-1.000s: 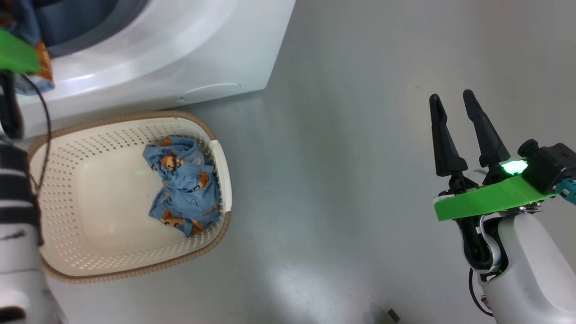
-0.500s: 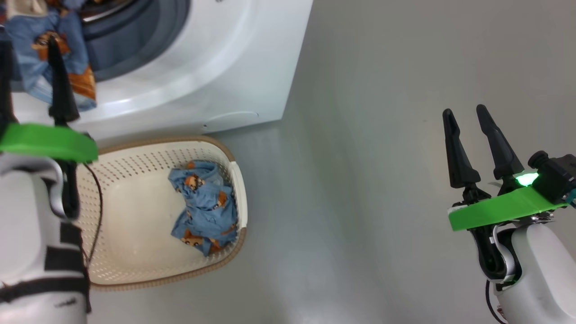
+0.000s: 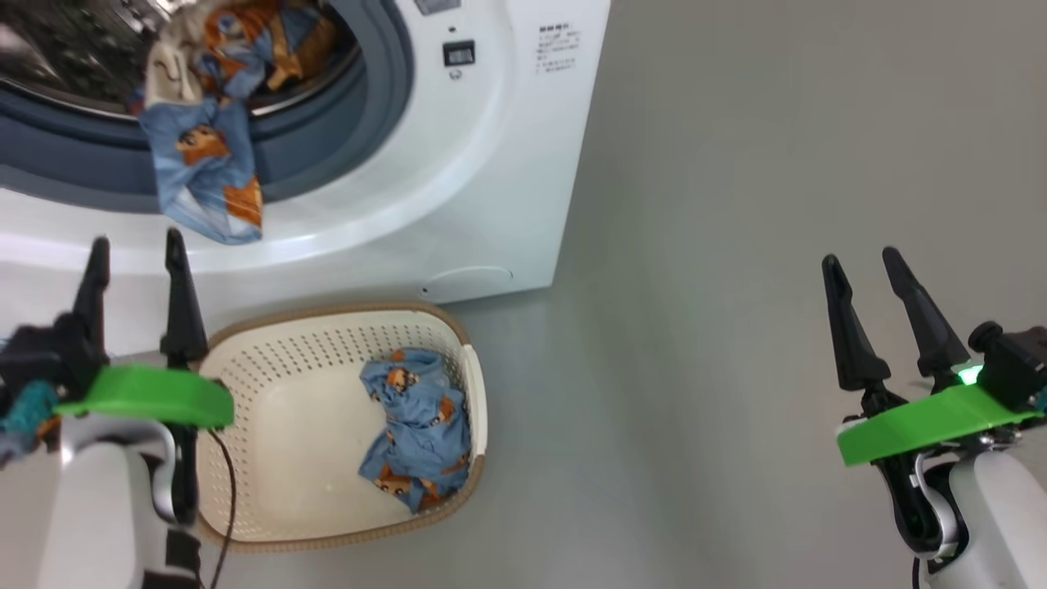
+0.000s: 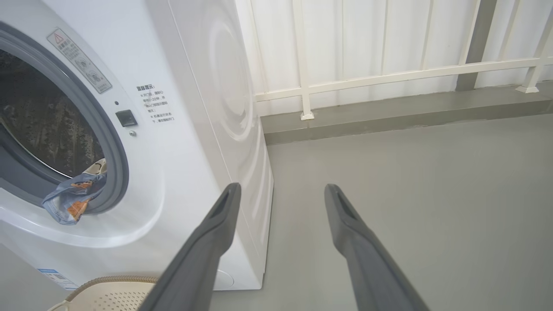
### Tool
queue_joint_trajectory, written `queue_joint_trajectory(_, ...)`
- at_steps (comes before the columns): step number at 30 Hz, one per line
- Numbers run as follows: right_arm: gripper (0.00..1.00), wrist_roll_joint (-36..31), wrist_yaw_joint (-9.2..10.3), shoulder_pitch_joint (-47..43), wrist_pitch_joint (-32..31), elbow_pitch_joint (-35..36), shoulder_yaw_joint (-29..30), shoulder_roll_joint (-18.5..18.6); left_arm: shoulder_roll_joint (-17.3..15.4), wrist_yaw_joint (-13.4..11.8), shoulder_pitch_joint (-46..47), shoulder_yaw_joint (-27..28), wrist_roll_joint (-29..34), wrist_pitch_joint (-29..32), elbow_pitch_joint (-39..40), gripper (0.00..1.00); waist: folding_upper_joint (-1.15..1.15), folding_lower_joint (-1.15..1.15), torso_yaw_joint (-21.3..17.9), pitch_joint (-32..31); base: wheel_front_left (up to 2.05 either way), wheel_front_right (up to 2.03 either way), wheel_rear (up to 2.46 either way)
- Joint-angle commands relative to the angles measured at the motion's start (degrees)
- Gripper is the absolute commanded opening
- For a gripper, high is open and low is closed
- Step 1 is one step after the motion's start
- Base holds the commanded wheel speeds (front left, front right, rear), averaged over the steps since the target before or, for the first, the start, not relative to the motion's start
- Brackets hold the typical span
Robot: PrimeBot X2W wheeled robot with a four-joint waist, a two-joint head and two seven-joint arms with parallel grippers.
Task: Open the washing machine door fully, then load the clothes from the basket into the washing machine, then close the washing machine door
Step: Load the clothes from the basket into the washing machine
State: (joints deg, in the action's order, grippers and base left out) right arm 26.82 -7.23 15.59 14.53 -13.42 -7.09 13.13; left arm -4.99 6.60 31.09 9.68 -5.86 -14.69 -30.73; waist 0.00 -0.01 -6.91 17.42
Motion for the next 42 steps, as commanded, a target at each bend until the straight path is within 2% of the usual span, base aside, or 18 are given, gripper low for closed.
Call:
queue_joint_trajectory(1, 1.0, -0.71, -0.25, -1.41, 0.47, 1.03, -0.68, 1.12, -1.32, 0.37, -1.85, 1.2, 0.79, -0.3, 2.3, 1.0, 0.0, 0.01, 1.44, -2.58, 0.0, 0.0, 0.0)
queue_joint_trajectory(23, 1.0, -0.79, -0.25, -8.71, 0.47, 1.03, 0.35, 2.15, 1.29, -0.09, -21.15, 2.47, 0.61, -0.3, 12.8, 1.0, 0.0, 0.01, 3.3, -10.21, 0.0, 0.0, 0.0)
queue_joint_trajectory(42, 1.0, -1.07, -0.25, -9.23, 0.47, 1.55, 1.49, 1.94, 2.0, -1.37, -24.08, 2.06, -0.58, -0.3, 16.05, 1.0, 0.0, 0.01, 3.38, -9.32, 0.0, 0.0, 0.0)
